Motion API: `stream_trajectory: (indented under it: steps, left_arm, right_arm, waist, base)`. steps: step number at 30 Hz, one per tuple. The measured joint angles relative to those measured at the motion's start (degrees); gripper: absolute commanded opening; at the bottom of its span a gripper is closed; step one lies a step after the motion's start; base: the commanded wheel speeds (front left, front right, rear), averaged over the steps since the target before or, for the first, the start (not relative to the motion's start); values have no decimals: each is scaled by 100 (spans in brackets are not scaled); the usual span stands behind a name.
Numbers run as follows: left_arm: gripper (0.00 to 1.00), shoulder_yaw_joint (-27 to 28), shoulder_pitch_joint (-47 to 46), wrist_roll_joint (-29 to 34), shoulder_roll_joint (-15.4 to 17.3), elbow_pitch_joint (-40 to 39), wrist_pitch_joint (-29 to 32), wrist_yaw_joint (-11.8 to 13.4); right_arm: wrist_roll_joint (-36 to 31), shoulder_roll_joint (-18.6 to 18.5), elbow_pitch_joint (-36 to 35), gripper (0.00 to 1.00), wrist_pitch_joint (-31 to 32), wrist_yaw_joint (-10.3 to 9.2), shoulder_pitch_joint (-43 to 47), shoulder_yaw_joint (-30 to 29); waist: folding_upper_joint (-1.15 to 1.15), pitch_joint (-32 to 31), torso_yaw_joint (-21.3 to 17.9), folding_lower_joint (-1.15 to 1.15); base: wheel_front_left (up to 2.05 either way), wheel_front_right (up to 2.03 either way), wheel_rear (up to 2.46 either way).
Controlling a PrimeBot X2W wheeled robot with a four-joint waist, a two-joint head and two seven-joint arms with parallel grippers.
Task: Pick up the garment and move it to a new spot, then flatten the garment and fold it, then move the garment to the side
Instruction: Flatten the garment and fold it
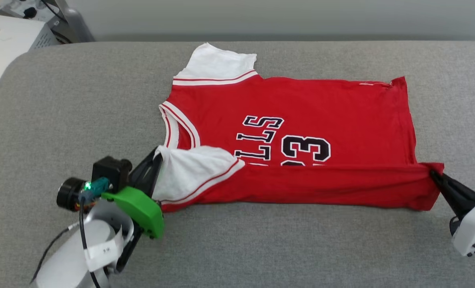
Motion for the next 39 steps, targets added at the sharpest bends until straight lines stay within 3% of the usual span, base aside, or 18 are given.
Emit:
stream_trajectory:
  steps: [10, 22, 23, 24, 33, 37, 39]
  left_arm:
    - [0, -168, -1388, 237, -264, 1517, -20, -526]
    - [0, -299, -1680, 56, -730, 2996, -435, -850]
    - [64, -289, -1689, 44, -758, 3048, -457, -860]
    - [100, -277, -1704, 23, -780, 3103, -483, -878]
    - [100, -263, -1911, -14, -558, 2903, -401, -926]
    - [100, -389, -2256, -229, -321, 2527, 492, -959]
    - [100, -517, -2338, -550, -212, 2299, 1293, -962]
  right_arm:
    - [-27, 208, 494, 0, 417, 0, -1021, 242]
    - [160, 370, 1337, 0, 87, 1, -1541, 921]
    - [226, 389, 1369, 43, 64, 1, -1543, 920]
    - [275, 399, 1385, 100, 13, 1, -1543, 923]
    - [233, 169, 1082, 100, -416, 1, -1250, 716]
    - [136, 111, 915, 100, -419, 1, -964, 554]
    - [91, 108, 837, 100, -347, 1, -850, 478]
  waist:
    - [0, 716, -131, 0]
    - [0, 1079, -192, 0]
    - [0, 1054, -186, 0]
    - [0, 1018, -176, 0]
    - [0, 551, -32, 0]
    - [0, 310, 51, 1]
    - [0, 193, 90, 0]
  base:
    - [0, 0, 0]
    - [0, 0, 0]
    - [0, 0, 0]
    - [0, 0, 0]
    - [0, 0, 0]
    - [0, 0, 0]
    - [0, 0, 0]
